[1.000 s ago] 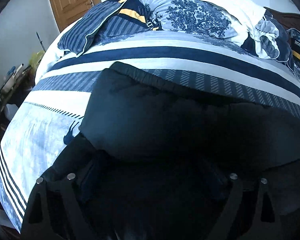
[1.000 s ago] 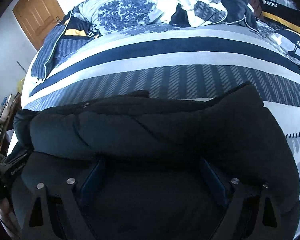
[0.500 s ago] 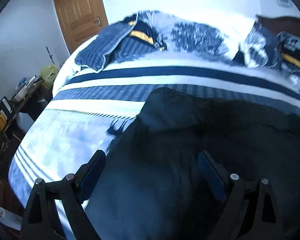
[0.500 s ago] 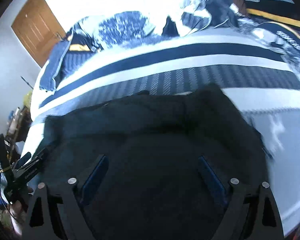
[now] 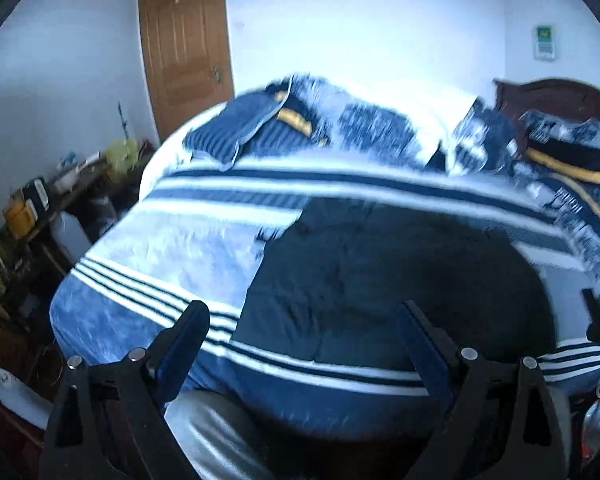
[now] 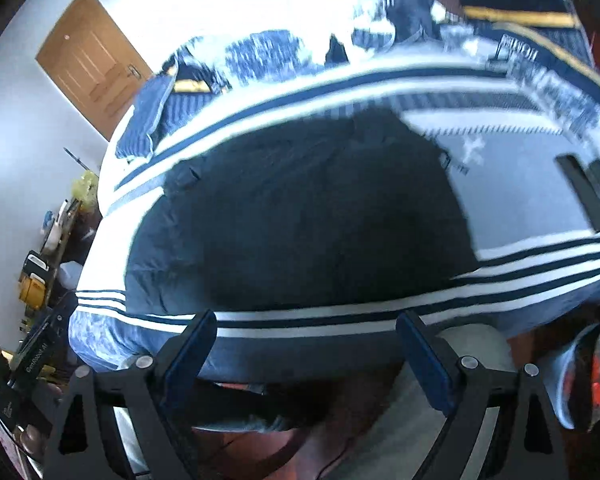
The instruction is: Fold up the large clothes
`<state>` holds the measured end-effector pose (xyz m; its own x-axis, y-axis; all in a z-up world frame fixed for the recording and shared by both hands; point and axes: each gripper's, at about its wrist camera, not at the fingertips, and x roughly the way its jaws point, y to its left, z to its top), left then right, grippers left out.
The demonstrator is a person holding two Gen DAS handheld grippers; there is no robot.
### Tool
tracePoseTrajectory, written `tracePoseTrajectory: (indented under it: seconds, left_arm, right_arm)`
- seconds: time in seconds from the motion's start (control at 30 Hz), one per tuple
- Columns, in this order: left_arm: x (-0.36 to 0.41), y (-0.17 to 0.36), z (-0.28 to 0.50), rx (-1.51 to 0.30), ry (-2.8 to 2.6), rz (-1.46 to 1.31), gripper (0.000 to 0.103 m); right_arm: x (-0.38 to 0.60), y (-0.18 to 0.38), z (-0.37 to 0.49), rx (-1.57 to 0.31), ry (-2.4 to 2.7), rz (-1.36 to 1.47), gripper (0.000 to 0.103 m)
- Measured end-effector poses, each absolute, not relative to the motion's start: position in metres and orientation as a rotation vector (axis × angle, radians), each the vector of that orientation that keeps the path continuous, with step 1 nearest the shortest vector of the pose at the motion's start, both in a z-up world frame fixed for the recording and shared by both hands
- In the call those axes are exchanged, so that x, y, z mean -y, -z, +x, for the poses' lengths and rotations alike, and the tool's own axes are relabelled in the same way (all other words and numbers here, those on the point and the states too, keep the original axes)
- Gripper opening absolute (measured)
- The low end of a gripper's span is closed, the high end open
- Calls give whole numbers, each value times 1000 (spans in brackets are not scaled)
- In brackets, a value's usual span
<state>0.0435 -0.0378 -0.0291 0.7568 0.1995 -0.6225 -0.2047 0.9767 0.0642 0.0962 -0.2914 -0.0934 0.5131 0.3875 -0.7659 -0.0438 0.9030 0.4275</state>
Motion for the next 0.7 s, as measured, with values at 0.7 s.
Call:
tracePoseTrajectory:
  seconds: [0.7]
  left_arm:
    - [79,-76,-97,-573,-123,14,96]
  right_arm:
    - [303,-57,-62,-674,-276,281,93]
